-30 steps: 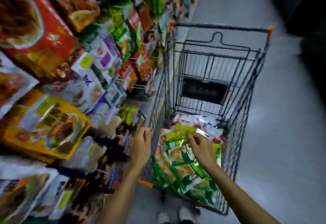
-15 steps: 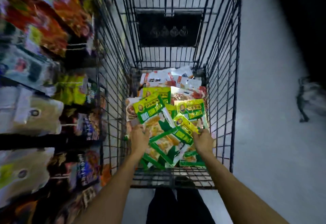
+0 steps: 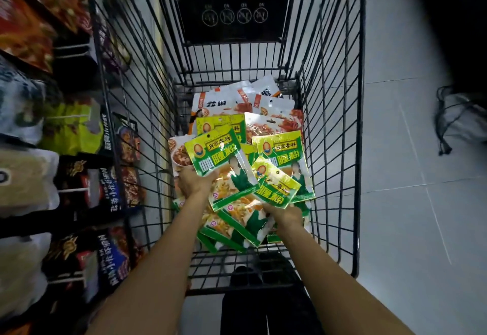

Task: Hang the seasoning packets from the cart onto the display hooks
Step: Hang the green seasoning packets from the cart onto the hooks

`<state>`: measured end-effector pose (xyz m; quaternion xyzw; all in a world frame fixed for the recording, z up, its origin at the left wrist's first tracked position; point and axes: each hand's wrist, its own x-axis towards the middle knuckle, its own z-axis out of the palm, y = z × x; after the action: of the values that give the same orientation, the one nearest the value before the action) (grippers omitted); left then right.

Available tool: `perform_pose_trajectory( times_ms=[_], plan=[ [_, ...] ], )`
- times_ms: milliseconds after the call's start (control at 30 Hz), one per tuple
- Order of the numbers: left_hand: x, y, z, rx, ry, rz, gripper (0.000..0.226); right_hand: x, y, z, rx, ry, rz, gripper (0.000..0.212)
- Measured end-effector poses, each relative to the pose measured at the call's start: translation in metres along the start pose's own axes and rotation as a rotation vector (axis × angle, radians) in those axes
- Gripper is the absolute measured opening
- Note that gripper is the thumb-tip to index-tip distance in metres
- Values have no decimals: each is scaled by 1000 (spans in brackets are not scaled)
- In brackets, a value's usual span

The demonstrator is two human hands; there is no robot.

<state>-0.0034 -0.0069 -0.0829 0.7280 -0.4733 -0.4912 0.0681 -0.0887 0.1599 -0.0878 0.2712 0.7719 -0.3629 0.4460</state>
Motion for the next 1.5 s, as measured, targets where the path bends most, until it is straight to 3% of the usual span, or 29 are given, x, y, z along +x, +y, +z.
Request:
perform_pose_trajectory(
  times_ms=[100, 167, 233, 367, 500, 633, 767, 900, 1000, 1067, 1267, 1333, 1433, 1500],
  plan=[
    [3, 2, -3, -113, -62, -64, 52, -1, 1, 0, 62, -2, 23, 70],
    [3, 1, -6, -147, -98, -80, 54, -1, 3, -1, 103, -1, 14, 52],
    [0, 1, -9, -172, -133, -46, 36, -4, 5, -2, 117, -5, -2, 44],
    [-9, 4, -13, -231, -197, -30, 22, -14, 7, -2, 57, 48, -45, 56],
    [-17, 6, -20, -279, -187, -2, 38, -25, 1, -6, 27, 148, -187, 21],
    [-24, 9, -34, -276, -194, -21, 24, -33, -11, -10, 110, 53, -244, 29],
    [-40, 16, -53, -324, -155, -19, 16, -37, -24, -10, 168, -54, -194, 12],
    [-71, 41, -91, -384, -45, 154, 19, -61, -55, -23, 177, -173, -265, 13],
    [-101, 70, -135, -411, 74, 294, 14, -102, -95, -30, 98, -330, -402, 30],
    [-125, 90, -174, -445, 162, 394, 11, -140, -128, -30, 48, -458, -510, 28],
    [-226, 126, -314, -534, 476, 679, 23, -289, -203, -5, -125, -866, -865, 21],
    [-266, 127, -359, -575, 609, 724, 10, -343, -214, 6, -172, -998, -955, 21],
    [-329, 121, -418, -644, 782, 768, 5, -434, -216, 16, -317, -1160, -1113, 35],
    [-372, 114, -453, -639, 893, 806, 17, -492, -208, 22, -332, -1285, -1175, 38]
  ],
)
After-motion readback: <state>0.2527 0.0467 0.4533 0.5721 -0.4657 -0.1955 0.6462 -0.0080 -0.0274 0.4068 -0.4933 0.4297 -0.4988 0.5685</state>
